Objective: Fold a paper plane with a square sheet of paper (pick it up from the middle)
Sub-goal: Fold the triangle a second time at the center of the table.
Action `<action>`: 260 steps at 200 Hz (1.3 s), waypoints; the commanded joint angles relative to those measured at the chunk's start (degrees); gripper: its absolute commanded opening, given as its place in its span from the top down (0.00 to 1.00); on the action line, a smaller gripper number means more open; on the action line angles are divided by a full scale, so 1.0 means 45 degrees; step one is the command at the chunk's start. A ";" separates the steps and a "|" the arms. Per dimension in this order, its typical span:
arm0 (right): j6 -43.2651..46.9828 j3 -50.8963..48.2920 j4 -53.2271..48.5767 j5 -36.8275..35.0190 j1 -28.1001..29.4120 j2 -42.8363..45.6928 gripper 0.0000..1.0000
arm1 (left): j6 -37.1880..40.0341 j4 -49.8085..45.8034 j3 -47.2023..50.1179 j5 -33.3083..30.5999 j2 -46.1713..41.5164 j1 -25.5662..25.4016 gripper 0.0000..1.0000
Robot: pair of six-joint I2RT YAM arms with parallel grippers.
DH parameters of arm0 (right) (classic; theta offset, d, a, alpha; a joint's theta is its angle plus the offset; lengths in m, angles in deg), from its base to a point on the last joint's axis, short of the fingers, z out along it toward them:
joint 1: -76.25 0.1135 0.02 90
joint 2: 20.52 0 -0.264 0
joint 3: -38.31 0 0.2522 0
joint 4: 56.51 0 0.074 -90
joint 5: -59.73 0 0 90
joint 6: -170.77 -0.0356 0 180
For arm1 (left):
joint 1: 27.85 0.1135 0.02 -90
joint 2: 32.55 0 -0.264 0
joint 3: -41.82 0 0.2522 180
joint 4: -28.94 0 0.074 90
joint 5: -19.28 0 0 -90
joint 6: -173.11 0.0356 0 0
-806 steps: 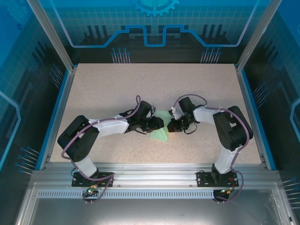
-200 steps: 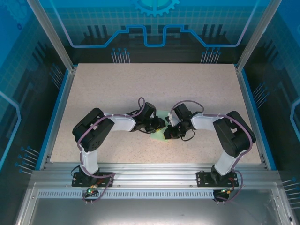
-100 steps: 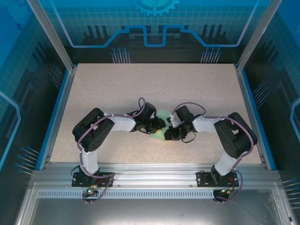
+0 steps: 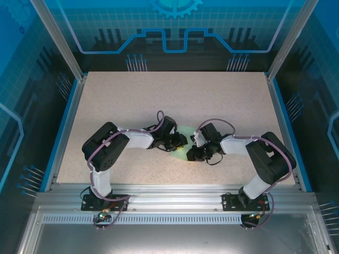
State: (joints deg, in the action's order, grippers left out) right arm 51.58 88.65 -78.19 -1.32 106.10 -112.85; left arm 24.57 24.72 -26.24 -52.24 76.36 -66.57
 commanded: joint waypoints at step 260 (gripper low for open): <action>-0.2214 -0.0219 -0.0908 -0.0217 0.0379 -0.0498 0.85 | 0.0273 0.0243 0.0280 0.0244 0.0160 0.0107 0.70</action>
State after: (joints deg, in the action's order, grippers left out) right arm 41.57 90.79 -84.07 -2.87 107.50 -111.65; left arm 24.72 25.83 -25.76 -50.97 76.38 -66.64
